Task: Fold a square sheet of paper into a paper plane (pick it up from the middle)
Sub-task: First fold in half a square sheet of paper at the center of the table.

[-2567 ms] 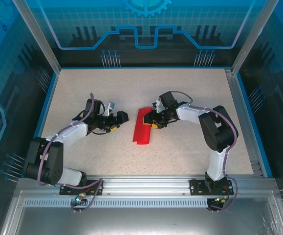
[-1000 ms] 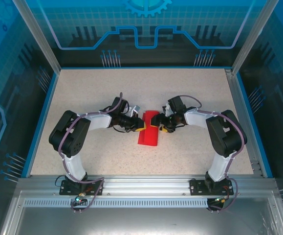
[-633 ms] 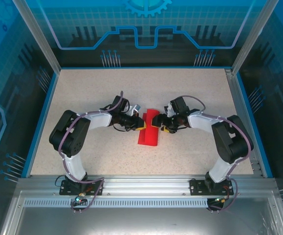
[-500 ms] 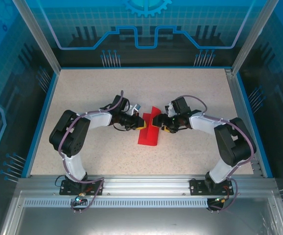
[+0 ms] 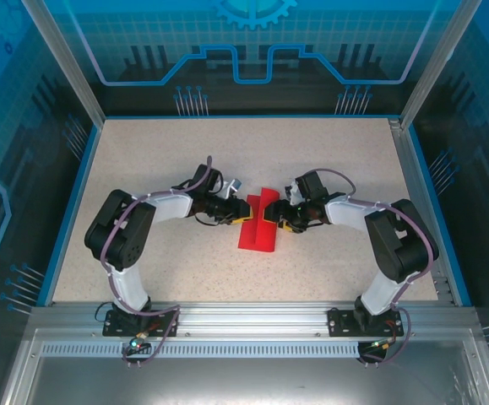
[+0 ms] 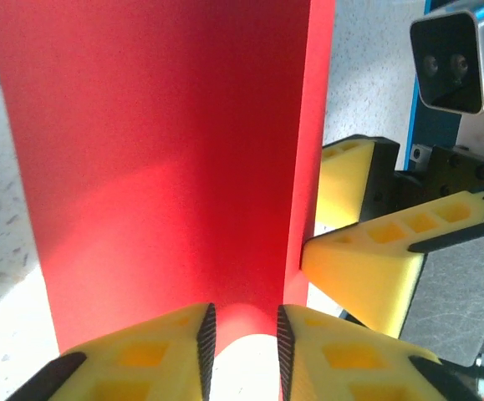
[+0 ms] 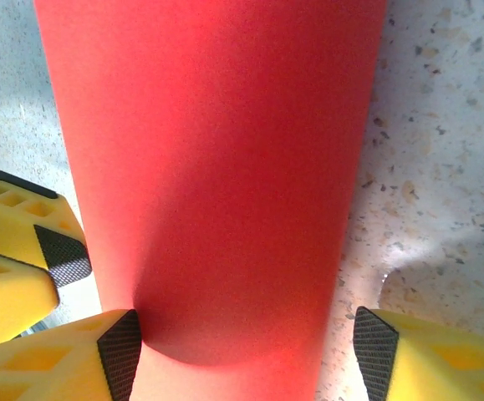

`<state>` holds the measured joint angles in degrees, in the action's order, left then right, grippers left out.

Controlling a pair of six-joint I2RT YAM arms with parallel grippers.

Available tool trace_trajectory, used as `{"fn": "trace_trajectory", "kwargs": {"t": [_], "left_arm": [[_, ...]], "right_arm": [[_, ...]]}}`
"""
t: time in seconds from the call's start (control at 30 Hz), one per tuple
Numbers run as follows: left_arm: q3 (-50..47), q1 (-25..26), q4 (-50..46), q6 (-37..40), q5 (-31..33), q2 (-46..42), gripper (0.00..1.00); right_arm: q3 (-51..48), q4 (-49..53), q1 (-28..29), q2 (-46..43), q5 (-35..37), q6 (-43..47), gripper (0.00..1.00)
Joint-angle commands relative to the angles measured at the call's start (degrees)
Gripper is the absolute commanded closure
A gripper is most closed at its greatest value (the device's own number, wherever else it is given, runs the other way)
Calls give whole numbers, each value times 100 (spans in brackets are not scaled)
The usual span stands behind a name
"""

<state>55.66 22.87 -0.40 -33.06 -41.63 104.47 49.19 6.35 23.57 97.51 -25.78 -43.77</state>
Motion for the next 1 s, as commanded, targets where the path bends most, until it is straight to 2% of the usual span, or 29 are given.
{"fn": "trace_trajectory", "kwargs": {"t": [0.0,0.07,0.2,0.4,0.47,0.67,0.97], "left_arm": [[-205,-46,435,-269,-23,-315,66],[-280,-47,692,-435,-161,-312,62],[-389,-38,1010,-611,-380,-242,45],[-348,-38,1143,-599,-808,-109,39],[-279,-16,1128,-572,-980,-47,38],[-13,33,586,-251,-948,219,43],[102,161,642,-205,-1218,434,57]], "right_arm": [[-50,-20,-44,-129,81,-95,28],[-50,13,-43,-120,98,-72,28],[-59,-25,-42,-109,64,-128,28],[-49,-142,-12,-50,56,-215,28],[-31,-164,11,-27,73,-249,28],[-23,-299,25,13,58,-355,28],[12,-292,42,81,38,-357,28]]}}
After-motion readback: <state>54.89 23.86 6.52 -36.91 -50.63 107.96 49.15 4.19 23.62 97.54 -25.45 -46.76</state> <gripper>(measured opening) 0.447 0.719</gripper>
